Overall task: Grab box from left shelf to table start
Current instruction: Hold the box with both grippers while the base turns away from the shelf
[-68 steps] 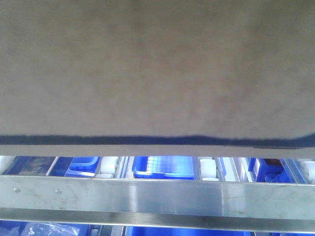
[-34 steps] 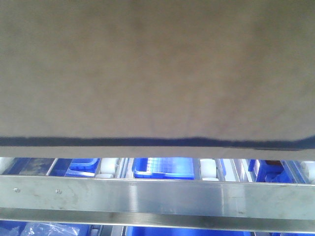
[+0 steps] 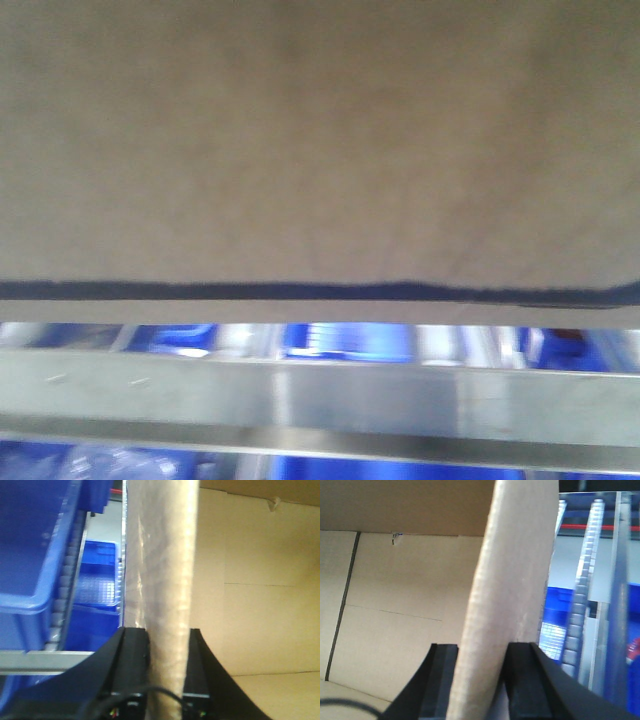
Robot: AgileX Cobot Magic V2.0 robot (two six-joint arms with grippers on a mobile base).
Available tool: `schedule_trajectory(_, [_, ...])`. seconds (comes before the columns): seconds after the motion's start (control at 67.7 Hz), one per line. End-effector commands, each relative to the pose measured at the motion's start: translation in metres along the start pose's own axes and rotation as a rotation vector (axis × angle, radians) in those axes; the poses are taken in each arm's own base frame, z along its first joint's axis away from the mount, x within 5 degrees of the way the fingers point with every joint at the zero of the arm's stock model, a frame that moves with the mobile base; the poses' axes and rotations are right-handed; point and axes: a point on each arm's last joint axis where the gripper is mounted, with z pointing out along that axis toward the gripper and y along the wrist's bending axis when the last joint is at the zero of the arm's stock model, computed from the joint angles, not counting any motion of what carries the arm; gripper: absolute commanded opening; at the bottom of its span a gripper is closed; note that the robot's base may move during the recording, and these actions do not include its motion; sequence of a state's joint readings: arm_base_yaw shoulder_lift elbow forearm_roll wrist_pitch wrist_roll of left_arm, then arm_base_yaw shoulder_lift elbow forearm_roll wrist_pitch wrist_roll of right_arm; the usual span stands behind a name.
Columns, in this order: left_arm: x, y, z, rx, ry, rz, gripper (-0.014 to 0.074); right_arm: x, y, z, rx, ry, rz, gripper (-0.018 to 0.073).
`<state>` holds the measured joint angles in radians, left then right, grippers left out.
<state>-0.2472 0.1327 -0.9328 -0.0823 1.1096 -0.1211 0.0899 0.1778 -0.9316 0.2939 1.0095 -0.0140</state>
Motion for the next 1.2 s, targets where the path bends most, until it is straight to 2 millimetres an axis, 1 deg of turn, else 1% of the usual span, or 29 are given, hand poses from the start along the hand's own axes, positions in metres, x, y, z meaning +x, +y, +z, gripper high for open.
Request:
schedule_trajectory(0.0, [-0.0244,-0.0078,-0.0067,0.089,-0.196,-0.050,-0.0094,-0.0218,-0.0008,-0.0021,0.030,-0.164,-0.041,0.0060])
schedule_trajectory(1.181, [-0.0244,-0.0078,-0.0067,0.089,-0.196,-0.050,-0.0100,-0.0218,-0.0008,-0.0021,0.030,-0.164,-0.041,0.0060])
